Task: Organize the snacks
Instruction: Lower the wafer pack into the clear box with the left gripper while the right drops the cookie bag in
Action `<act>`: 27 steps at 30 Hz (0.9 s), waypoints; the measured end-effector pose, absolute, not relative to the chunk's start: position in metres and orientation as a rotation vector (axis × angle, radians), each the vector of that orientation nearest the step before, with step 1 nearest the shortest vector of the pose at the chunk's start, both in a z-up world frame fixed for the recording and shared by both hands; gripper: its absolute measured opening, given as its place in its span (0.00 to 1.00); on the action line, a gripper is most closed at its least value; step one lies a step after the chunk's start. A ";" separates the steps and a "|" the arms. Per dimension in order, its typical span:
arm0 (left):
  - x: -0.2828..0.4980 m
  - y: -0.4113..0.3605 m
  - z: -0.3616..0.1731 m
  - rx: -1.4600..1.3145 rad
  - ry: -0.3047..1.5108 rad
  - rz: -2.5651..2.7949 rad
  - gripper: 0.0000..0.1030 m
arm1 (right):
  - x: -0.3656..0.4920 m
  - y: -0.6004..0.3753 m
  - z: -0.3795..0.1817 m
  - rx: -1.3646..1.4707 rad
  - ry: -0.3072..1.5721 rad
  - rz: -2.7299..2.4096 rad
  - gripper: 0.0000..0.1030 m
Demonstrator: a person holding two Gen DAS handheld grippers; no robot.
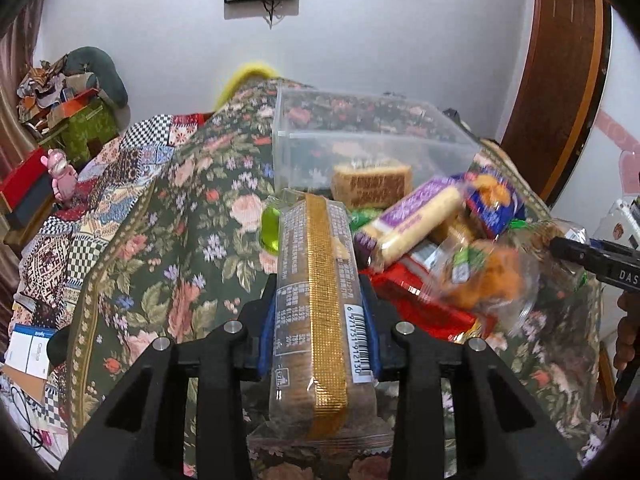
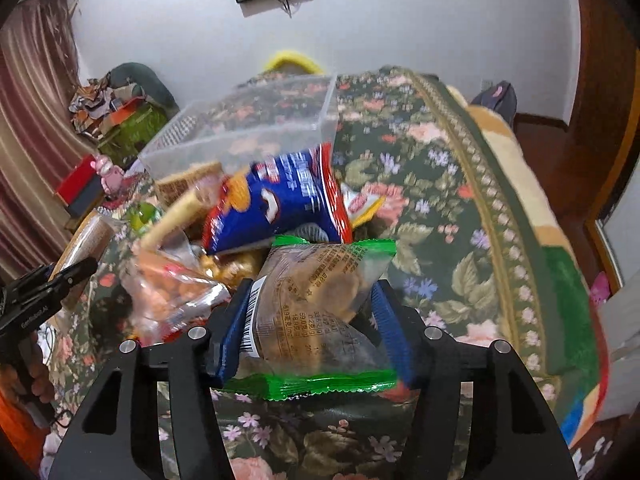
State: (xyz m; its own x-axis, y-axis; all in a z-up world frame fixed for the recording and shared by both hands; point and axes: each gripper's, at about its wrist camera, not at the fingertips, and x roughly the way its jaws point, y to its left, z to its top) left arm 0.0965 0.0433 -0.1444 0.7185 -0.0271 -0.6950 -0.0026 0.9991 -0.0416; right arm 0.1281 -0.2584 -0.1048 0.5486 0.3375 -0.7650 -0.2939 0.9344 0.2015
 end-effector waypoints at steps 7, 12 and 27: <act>0.109 0.043 -0.120 -0.041 0.721 -0.020 0.35 | 0.132 -0.252 -0.072 0.050 0.822 0.387 0.54; 0.128 0.042 -0.103 -0.034 0.687 -0.034 0.35 | 0.147 -0.238 -0.054 0.039 0.758 0.404 0.54; 0.209 0.040 -0.082 -0.044 0.661 -0.052 0.35 | 0.209 -0.205 -0.037 0.016 0.672 0.431 0.54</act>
